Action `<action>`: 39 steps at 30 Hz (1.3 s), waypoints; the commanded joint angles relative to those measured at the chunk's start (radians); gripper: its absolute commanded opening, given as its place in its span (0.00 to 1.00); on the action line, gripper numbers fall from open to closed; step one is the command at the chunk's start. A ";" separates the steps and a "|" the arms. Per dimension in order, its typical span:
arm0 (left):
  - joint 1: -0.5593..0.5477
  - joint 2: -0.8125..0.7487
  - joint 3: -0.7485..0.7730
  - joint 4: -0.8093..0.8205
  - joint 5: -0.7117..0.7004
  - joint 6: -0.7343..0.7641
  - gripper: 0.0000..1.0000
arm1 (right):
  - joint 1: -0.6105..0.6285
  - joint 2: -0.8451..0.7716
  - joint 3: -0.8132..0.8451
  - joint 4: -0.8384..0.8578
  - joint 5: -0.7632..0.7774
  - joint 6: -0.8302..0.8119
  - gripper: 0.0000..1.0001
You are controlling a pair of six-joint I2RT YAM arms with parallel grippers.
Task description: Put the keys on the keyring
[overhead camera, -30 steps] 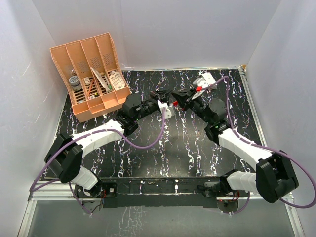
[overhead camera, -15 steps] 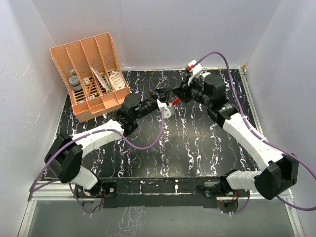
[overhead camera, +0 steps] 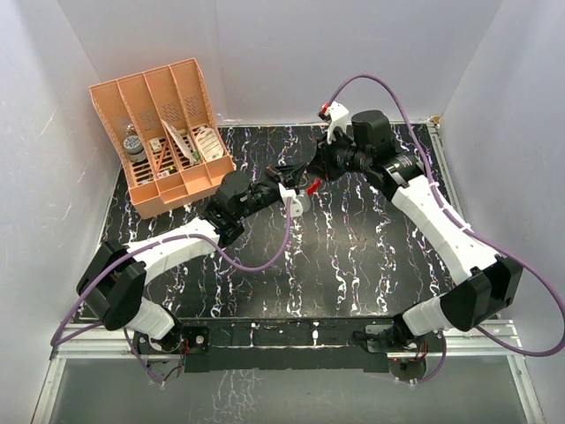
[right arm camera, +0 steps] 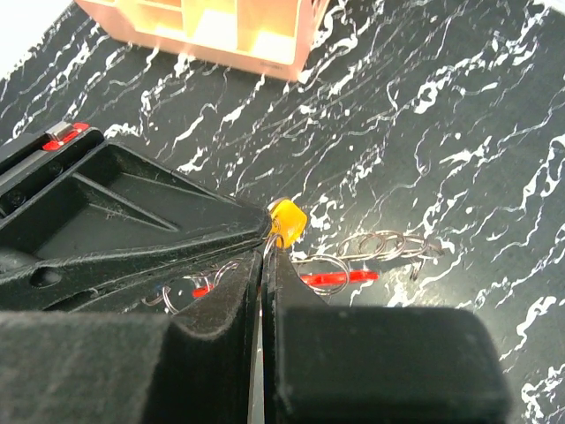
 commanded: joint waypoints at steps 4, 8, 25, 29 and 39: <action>-0.007 -0.060 -0.007 0.069 0.074 -0.015 0.00 | 0.018 0.080 0.108 -0.174 -0.072 0.024 0.00; -0.006 -0.056 -0.024 0.071 0.088 0.000 0.00 | 0.017 0.120 0.127 -0.221 -0.079 0.024 0.00; -0.006 -0.052 -0.083 0.088 0.187 0.046 0.00 | 0.017 0.281 0.274 -0.406 -0.132 -0.012 0.00; -0.006 -0.060 -0.087 0.087 0.191 0.037 0.00 | 0.018 0.305 0.304 -0.426 -0.144 -0.015 0.00; -0.006 -0.054 -0.090 0.107 0.148 0.010 0.00 | 0.018 0.190 0.204 -0.222 -0.047 0.019 0.21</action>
